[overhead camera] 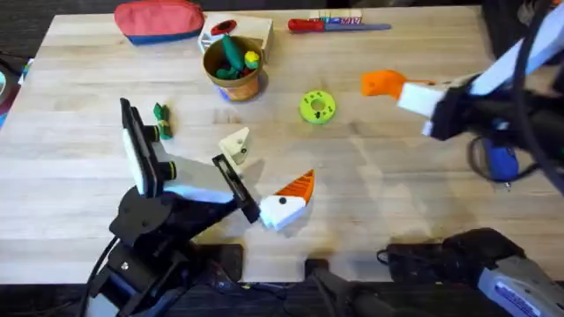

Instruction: Pick up the gripper from the table and insert it into the empty holder that is missing its gripper. Then pick up a screw, insert it into the mounting hole, and use the screwdriver to tighten it. Finally, clean up the table by picking up the vegetable and placing it into the bucket.

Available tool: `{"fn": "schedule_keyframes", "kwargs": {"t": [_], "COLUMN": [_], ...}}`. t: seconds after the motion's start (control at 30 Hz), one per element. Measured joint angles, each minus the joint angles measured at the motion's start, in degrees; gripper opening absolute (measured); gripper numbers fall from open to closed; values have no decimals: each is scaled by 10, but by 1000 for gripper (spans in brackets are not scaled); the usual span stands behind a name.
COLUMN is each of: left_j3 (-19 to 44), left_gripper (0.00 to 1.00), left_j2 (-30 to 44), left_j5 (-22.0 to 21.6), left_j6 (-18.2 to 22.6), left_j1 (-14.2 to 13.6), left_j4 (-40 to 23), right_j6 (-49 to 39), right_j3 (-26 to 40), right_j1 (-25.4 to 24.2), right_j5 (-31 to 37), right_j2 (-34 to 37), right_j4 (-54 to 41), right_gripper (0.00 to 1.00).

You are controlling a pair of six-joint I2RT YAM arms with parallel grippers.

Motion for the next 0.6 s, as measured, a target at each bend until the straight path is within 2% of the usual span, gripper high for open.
{"fn": "schedule_keyframes", "kwargs": {"t": [0.1,0.23,0.37,0.6], "left_j3": [0,0,0,0], "left_gripper": [986,987,987,987], "left_j2": [0,0,0,0], "left_j5": [0,0,0,0], "left_j6": [0,0,0,0], "left_j1": [0,0,0,0], "left_j4": [0,0,0,0], "right_j6": [139,328,457,607], "right_j3": [-108,-193,-208,-208], "right_j1": [0,5,33,75], "right_j5": [-78,-150,-223,-335], "right_j2": [0,32,103,237], "right_j4": [170,327,400,547], "right_gripper": [4,4,4,3]}}
